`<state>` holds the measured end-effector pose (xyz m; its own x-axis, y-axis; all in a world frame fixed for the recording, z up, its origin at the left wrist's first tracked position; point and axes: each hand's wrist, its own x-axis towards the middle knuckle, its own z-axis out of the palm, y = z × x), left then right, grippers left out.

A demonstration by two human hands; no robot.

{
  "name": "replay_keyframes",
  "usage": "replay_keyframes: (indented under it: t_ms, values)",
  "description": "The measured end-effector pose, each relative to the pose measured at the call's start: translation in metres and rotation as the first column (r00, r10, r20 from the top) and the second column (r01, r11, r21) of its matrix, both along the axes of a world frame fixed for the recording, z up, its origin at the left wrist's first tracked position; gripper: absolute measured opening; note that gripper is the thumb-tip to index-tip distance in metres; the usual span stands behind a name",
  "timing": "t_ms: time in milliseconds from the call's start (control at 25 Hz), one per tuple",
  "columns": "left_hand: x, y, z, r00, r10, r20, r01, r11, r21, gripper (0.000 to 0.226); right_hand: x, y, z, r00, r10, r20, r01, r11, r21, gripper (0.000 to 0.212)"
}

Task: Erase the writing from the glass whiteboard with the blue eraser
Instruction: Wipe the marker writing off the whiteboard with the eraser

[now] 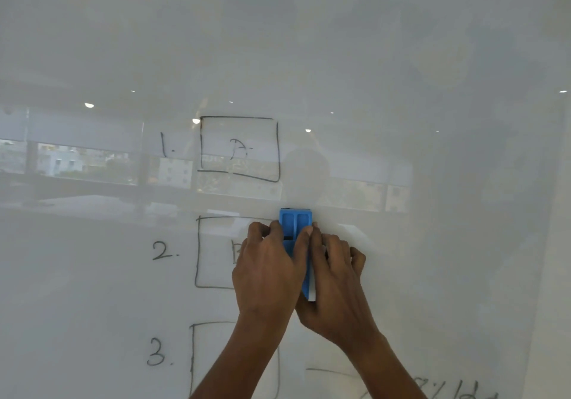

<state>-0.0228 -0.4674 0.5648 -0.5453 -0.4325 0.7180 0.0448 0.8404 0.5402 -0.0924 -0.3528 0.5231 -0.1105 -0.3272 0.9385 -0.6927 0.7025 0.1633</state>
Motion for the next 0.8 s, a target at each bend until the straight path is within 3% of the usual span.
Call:
replay_keyframes:
  t_ms: [80, 200, 280, 440, 600, 720, 800]
  values:
    - [-0.002, 0.003, -0.003, 0.999, 0.011, -0.046, -0.010, 1.000, 0.022, 0.074, 0.001, 0.022, 0.014, 1.000, 0.013, -0.020, -0.014, 0.999, -0.044, 0.069]
    - [-0.006, 0.013, -0.007, 0.986, 0.029, -0.162, -0.021, 0.999, 0.049, 0.077, -0.011, 0.060, 0.038, 0.993, -0.095, -0.071, 0.066, 0.939, -0.337, 0.055]
    - [-0.015, 0.017, -0.014, 0.961, 0.023, -0.276, -0.028, 1.000, -0.014, 0.072, -0.024, 0.085, 0.051, 0.978, -0.193, -0.077, 0.140, 0.885, -0.445, 0.052]
    - [-0.037, 0.018, -0.026, 0.902, 0.037, -0.430, -0.098, 0.988, -0.120, 0.057, -0.049, 0.117, 0.058, 0.958, -0.274, -0.082, 0.216, 0.881, -0.421, 0.052]
    - [-0.049, 0.016, -0.029, 0.829, -0.036, -0.557, -0.085, 0.979, -0.188, 0.046, -0.057, 0.122, 0.054, 0.965, -0.247, -0.083, 0.196, 0.896, -0.398, 0.056]
    - [-0.055, 0.007, -0.034, 0.795, -0.076, -0.602, -0.051, 0.980, -0.192, 0.024, -0.061, 0.122, 0.052, 0.973, -0.214, -0.088, 0.162, 0.902, -0.401, 0.058]
    - [-0.062, 0.002, -0.040, 0.799, -0.068, -0.598, -0.051, 0.982, -0.179, 0.026, -0.064, 0.122, 0.051, 0.975, -0.202, -0.095, 0.147, 0.902, -0.406, 0.058]
